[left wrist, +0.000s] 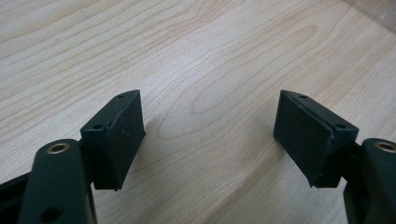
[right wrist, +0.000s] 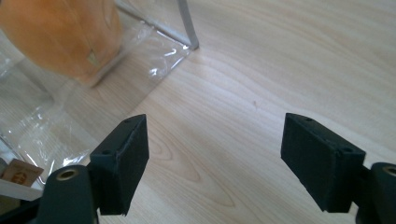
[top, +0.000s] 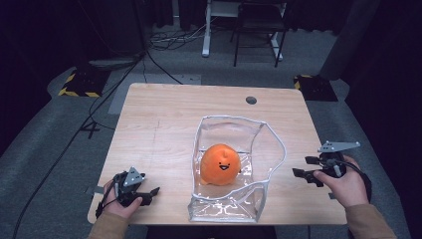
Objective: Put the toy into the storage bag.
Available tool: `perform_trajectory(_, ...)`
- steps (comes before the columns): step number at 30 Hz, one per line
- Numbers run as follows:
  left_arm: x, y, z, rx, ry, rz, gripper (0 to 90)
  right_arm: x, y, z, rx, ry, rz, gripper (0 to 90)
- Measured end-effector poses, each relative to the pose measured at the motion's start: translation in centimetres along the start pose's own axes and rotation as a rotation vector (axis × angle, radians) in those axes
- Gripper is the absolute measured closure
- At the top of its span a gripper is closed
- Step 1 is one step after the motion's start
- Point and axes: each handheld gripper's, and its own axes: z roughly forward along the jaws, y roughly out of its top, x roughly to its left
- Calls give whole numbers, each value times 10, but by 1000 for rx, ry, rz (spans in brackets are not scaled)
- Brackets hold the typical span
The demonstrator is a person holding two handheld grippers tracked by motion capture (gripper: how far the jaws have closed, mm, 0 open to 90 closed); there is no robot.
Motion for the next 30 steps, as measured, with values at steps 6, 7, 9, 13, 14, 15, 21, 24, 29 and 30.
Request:
perform_trajectory(6, 0, 0, 0, -1, -1, -3, 247, -3, -17, 17, 20, 3, 18, 240)
perform_trajectory(7, 0, 0, 0, 0, -1, -2, 247, -3, -19, 19, 19, 1, 16, 240)
perform_trajectory(9, 0, 0, 0, 0, -1, -3, 247, -4, -24, 24, 28, 0, 22, 238)
perform_trajectory(13, 0, 0, 0, -3, 1, -1, 247, -4, -33, 32, 21, 1, 16, 234)
perform_trajectory(14, 0, 0, 0, -2, 1, -1, 247, -4, -35, 34, 15, 2, 12, 233)
perform_trajectory(15, 0, 0, 0, -1, 1, 0, 247, -4, -37, 35, 13, 4, 10, 233)
perform_trajectory(21, 0, 0, 0, -2, 2, -1, 248, -5, -52, 48, -25, -6, -9, 221)
perform_trajectory(24, 0, 0, 0, 0, 2, 2, 249, -3, -57, 53, -46, -11, -19, 220)
perform_trajectory(29, 0, 0, 0, 1, 3, 2, 249, 0, -65, 60, -80, -31, -26, 215)
perform_trajectory(30, 0, 0, 0, 0, 3, 2, 249, 1, -66, 61, -85, -39, -31, 204)
